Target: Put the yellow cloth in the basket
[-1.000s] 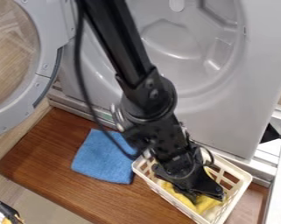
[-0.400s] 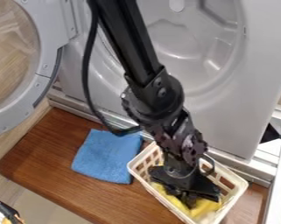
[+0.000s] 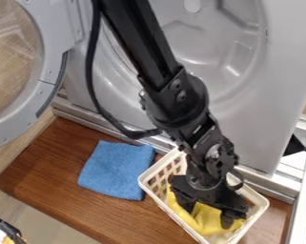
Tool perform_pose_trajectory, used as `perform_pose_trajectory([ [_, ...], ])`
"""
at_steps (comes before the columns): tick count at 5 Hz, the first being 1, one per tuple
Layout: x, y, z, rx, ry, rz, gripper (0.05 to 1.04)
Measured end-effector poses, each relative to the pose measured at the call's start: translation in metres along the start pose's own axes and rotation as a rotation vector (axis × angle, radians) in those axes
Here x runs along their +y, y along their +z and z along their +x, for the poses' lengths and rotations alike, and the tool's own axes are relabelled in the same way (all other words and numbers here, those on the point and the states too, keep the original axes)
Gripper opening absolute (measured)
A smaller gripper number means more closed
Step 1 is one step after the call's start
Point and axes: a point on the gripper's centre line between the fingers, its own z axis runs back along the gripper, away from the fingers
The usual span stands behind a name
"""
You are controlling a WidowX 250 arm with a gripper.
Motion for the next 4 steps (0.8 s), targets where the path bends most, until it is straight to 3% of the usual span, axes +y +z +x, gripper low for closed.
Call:
perform_pose_trajectory([
  [3,-0.011,0.04,0.016,-0.036,-0.043,-0.03,0.999],
  [4,-0.014,0.064,0.025,-0.082,-0.034,-0.046,0.999],
])
